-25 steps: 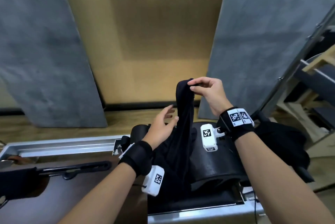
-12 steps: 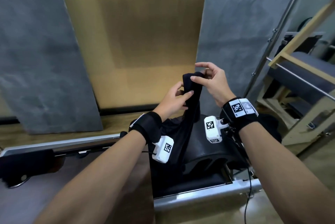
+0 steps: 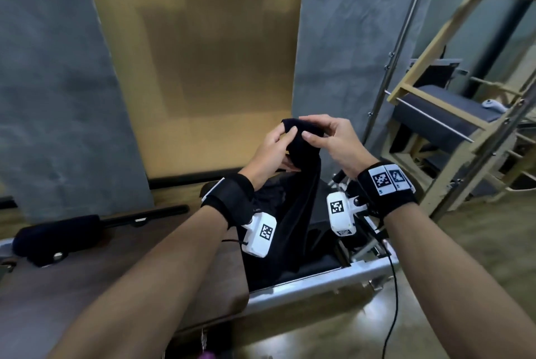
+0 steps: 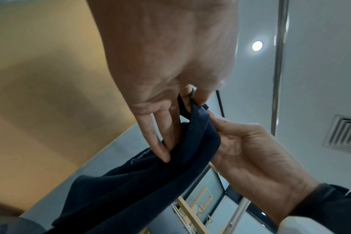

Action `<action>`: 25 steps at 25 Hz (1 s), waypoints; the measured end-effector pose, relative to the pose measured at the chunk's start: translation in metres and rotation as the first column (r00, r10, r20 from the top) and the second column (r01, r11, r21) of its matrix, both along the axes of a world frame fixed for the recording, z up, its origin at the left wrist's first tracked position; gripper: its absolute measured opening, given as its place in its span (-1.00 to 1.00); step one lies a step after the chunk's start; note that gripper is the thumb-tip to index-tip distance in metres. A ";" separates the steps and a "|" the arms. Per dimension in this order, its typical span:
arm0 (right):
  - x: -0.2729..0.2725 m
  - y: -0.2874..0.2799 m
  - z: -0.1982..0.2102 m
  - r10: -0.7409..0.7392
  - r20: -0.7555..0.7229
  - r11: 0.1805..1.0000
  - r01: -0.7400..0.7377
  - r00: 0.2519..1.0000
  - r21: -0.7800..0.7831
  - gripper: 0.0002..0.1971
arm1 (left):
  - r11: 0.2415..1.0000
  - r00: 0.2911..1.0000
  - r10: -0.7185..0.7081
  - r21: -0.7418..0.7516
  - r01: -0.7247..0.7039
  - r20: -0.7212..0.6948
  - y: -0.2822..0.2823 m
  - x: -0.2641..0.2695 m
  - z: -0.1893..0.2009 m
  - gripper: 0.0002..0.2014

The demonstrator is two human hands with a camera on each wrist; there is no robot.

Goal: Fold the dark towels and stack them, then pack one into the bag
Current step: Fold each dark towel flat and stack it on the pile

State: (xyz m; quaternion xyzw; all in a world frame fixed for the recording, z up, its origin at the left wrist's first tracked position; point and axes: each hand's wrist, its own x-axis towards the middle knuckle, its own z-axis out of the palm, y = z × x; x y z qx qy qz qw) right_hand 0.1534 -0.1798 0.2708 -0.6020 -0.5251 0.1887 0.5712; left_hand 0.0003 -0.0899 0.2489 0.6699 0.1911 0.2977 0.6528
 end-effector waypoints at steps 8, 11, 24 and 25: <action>-0.057 -0.086 -0.011 0.003 0.030 0.990 0.002 1.000 -0.140 -0.84 | 0.948 0.994 0.057 0.318 -0.025 -0.089 -0.074 -0.063 0.003 -0.69; -0.077 -0.100 -0.016 -0.011 0.040 0.989 0.017 0.999 -0.148 -0.74 | 0.842 0.955 0.264 0.516 -0.160 -0.135 -0.079 -0.083 -0.001 -0.57; -0.155 -0.108 -0.048 0.246 -0.033 0.932 -0.246 0.969 -0.268 -0.62 | 0.939 0.980 0.196 0.294 -0.180 -0.026 -0.078 -0.200 -0.023 -0.88; -0.162 -0.102 -0.049 0.256 -0.027 0.933 -0.255 0.966 -0.253 -0.54 | 0.944 0.982 0.187 0.280 -0.173 -0.026 -0.080 -0.207 -0.025 -0.86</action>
